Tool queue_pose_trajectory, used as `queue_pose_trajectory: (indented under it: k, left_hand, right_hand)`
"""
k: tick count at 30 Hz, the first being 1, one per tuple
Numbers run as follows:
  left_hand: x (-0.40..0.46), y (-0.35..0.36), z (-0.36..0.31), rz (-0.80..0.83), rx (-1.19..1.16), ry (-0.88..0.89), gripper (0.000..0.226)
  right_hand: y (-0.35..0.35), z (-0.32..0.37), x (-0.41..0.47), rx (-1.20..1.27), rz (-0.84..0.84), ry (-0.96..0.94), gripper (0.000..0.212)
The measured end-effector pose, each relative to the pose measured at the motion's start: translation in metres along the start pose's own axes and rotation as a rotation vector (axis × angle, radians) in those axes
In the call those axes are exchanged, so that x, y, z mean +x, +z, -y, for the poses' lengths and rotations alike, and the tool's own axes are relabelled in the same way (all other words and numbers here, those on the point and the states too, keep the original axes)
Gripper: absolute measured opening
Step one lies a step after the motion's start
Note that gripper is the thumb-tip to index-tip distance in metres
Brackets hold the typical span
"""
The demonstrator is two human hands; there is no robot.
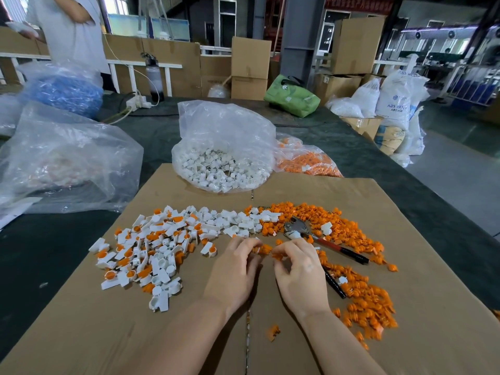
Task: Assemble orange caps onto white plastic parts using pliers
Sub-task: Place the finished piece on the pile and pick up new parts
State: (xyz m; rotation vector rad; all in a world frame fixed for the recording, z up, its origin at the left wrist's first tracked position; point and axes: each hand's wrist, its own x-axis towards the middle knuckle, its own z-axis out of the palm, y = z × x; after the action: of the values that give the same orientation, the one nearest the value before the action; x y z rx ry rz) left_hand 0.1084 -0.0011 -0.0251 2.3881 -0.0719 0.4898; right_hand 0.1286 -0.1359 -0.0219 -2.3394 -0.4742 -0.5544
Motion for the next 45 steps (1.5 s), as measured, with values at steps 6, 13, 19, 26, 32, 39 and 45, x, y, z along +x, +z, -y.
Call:
queue_pose_trajectory:
  k: [6,13,19,26,32,39,45]
  left_hand:
    - [-0.002,-0.001,0.001,-0.017,0.029,0.003,0.011]
    - [-0.002,-0.002,0.0,-0.053,-0.031,0.006,0.005]
    - [-0.003,-0.004,0.001,-0.077,-0.098,-0.066,0.02]
    - [0.0,-0.006,0.004,-0.074,-0.415,-0.268,0.022]
    - [0.001,-0.005,0.004,-0.021,-0.437,-0.309,0.02]
    - [0.0,-0.011,0.001,0.043,-0.452,-0.3,0.016]
    - [-0.003,-0.01,-0.001,0.096,-0.491,-0.305,0.009]
  right_hand:
    - [-0.002,-0.001,-0.003,0.029,0.028,0.017,0.012]
    - [-0.005,0.003,-0.002,0.081,0.054,-0.018,0.012]
    - [-0.005,0.003,-0.003,0.14,0.017,-0.009,0.012]
    - [-0.004,0.003,-0.004,0.258,0.038,0.069,0.007]
    - [-0.002,0.002,-0.003,0.221,0.049,0.035,0.006]
    - [0.0,0.004,-0.004,0.053,0.028,-0.072,0.015]
    - [-0.001,0.008,-0.004,0.012,0.015,-0.163,0.024]
